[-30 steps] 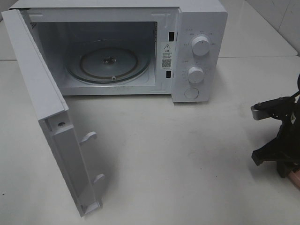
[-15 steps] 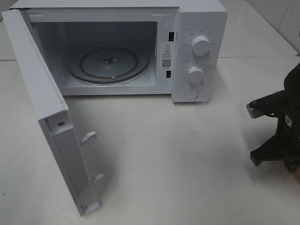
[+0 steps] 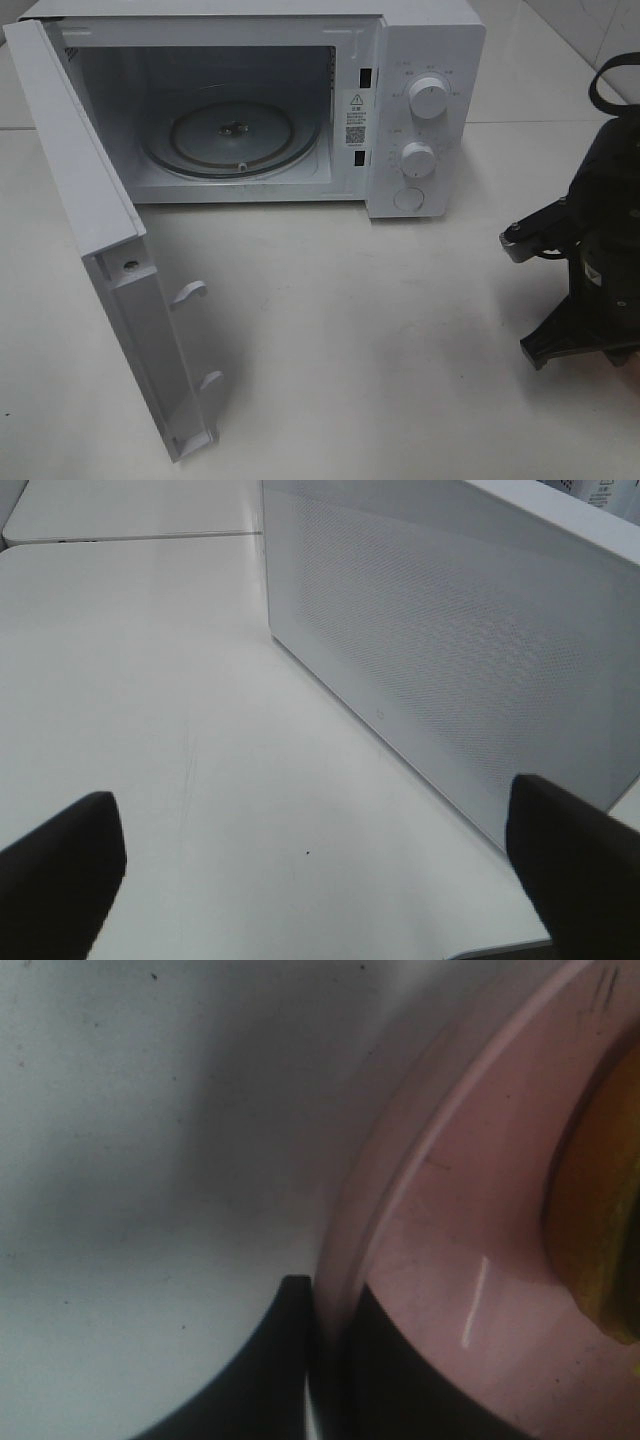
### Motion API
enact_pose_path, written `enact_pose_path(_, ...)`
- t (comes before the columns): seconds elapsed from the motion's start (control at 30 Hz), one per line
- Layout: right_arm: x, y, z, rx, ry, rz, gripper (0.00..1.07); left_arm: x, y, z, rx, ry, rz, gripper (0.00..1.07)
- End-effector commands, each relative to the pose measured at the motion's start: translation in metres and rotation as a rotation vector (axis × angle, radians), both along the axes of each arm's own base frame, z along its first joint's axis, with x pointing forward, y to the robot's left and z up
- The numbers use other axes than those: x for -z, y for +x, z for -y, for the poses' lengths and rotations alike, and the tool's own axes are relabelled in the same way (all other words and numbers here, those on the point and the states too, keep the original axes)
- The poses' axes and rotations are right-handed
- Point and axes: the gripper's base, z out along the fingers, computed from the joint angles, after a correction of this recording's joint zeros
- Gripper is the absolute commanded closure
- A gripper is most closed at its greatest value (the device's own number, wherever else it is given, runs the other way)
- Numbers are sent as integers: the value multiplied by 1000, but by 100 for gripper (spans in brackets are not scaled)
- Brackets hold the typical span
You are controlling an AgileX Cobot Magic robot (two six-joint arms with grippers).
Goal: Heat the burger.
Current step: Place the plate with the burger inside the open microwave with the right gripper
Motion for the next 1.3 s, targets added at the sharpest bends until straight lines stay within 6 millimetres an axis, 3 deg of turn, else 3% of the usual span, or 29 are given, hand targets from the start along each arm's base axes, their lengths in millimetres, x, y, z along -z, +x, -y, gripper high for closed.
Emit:
enact_pose_path(0.03, -7, -5, -2, -43, -100, 12, 107, 0, -3, 0, 7, -4, 29, 9)
enact_pose_path(0.63, -9, -32, -48, -231, -160, 4, 107, 0, -3, 0, 7, -4, 29, 9)
enact_pose_path(1.3, -14, -87, -102, -545, -266, 2, 107, 0, -3, 0, 7, -4, 29, 9)
